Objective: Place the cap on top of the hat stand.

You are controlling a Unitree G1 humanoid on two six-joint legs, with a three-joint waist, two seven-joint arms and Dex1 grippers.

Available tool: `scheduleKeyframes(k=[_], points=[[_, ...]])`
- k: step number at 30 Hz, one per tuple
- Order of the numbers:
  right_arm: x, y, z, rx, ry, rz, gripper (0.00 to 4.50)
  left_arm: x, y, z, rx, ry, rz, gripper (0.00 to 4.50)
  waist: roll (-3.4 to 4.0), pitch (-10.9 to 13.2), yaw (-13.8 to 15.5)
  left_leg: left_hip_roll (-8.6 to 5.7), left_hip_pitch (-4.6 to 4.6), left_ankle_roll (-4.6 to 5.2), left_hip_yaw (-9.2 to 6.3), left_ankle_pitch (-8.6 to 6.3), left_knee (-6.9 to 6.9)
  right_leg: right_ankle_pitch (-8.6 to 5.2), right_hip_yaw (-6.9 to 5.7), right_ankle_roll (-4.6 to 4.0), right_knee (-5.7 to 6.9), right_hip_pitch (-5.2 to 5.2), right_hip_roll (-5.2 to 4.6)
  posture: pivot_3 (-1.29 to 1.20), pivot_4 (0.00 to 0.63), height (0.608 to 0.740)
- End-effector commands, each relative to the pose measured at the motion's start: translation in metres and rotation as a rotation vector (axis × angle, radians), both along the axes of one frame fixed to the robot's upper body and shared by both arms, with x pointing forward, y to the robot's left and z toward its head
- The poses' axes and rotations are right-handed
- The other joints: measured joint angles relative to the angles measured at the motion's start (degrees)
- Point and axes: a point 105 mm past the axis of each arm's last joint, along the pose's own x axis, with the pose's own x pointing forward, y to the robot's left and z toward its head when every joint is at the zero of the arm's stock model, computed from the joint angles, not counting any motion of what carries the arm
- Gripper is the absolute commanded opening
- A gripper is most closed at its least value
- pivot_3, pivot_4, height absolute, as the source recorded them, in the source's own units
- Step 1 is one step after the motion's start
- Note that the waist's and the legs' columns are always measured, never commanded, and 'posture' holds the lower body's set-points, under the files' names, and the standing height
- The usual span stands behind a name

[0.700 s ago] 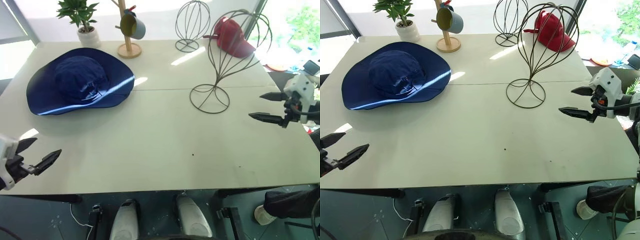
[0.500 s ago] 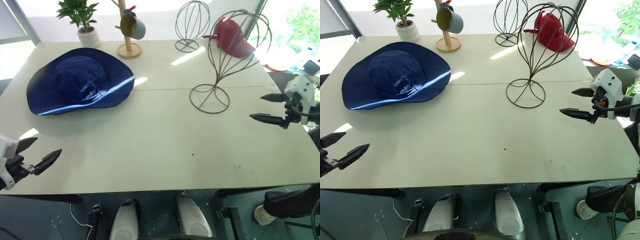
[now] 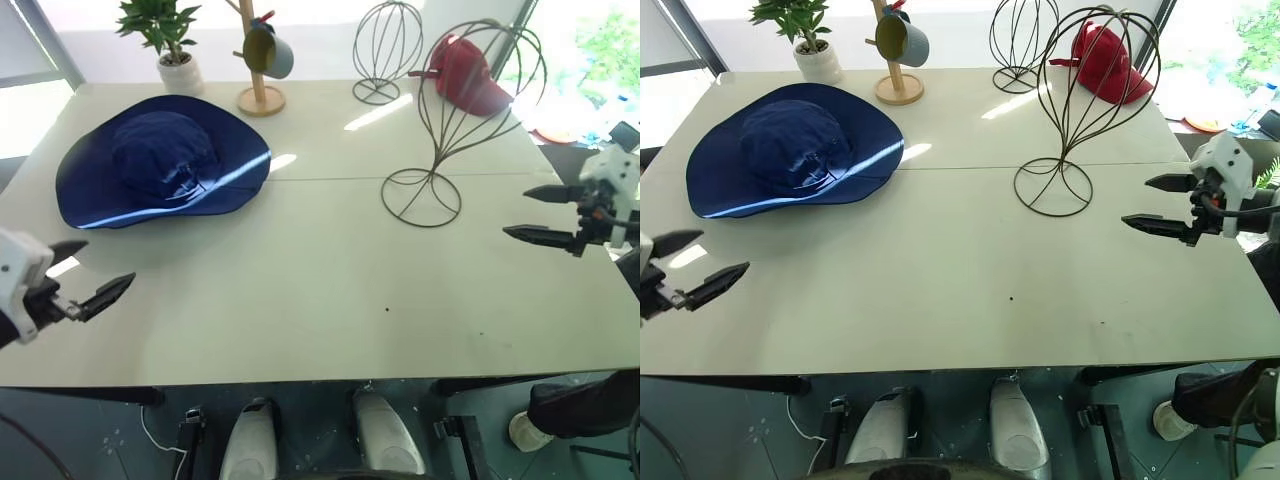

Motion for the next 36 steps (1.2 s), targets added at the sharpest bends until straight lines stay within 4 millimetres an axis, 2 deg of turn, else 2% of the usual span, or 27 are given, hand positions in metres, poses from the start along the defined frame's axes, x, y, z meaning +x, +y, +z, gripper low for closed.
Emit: scheduleKeyframes(k=[1, 7, 13, 19, 27, 36], points=[[-0.029, 0.029, 0.038, 0.054, -0.046, 0.146, 4.5, 0.014, 0.0, 0.011, 0.188, -0.056, -0.057, 4.44, 0.03, 0.0, 0.09, 0.0, 0.0, 0.0, -0.01, 0.0, -0.04, 0.0, 0.0, 0.0, 0.01, 0.0, 0.0, 0.0, 0.15, 0.739], [-0.073, 0.082, 0.051, 0.116, -0.009, 0.317, 4.5, 0.051, 0.006, 0.013, 0.491, -0.151, -0.064, 4.44, 0.09, 0.03, 0.02, 0.04, 0.01, 0.0, -0.01, 0.0, -0.04, 0.01, 0.01, 0.01, 0.02, -0.01, 0.03, 0.0, 0.15, 0.739], [-0.095, 0.11, 0.051, 0.126, -0.006, 0.373, 4.5, 0.088, 0.007, 0.0, 0.702, -0.213, -0.061, 4.44, 0.04, 0.02, 0.31, 0.02, -0.04, 0.0, -0.01, 0.0, 0.01, 0.03, 0.0, 0.01, 0.02, 0.01, 0.01, 0.0, 0.15, 0.739], [-0.099, 0.119, 0.056, 0.144, -0.03, 0.372, 4.5, 0.116, -0.005, -0.016, 0.723, -0.231, -0.093, 4.44, 0.02, 0.01, 0.46, 0.03, -0.09, 0.01, 0.0, 0.01, 0.02, 0.09, 0.0, 0.1, 0.05, -0.01, 0.04, 0.0, 0.15, 0.739], [-0.092, 0.117, 0.064, 0.154, -0.072, 0.329, 4.5, 0.146, -0.015, -0.036, 0.802, -0.218, -0.112, 4.44, 0.01, 0.0, 1.15, 0.03, -0.17, 0.02, -0.04, 0.01, 0.26, 0.22, -0.01, 0.34, 0.16, -0.01, 0.07, 0.0, 0.15, 0.739], [-0.087, 0.117, 0.07, 0.163, -0.099, 0.311, 4.5, 0.17, -0.022, -0.047, 0.825, -0.217, -0.093, 4.44, 0.0, 0.0, 1.87, 0.02, -0.41, 0.02, -0.09, 0.01, 0.49, 0.33, -0.02, 0.51, 0.16, -0.05, 0.07, 0.0, 0.15, 0.739]])
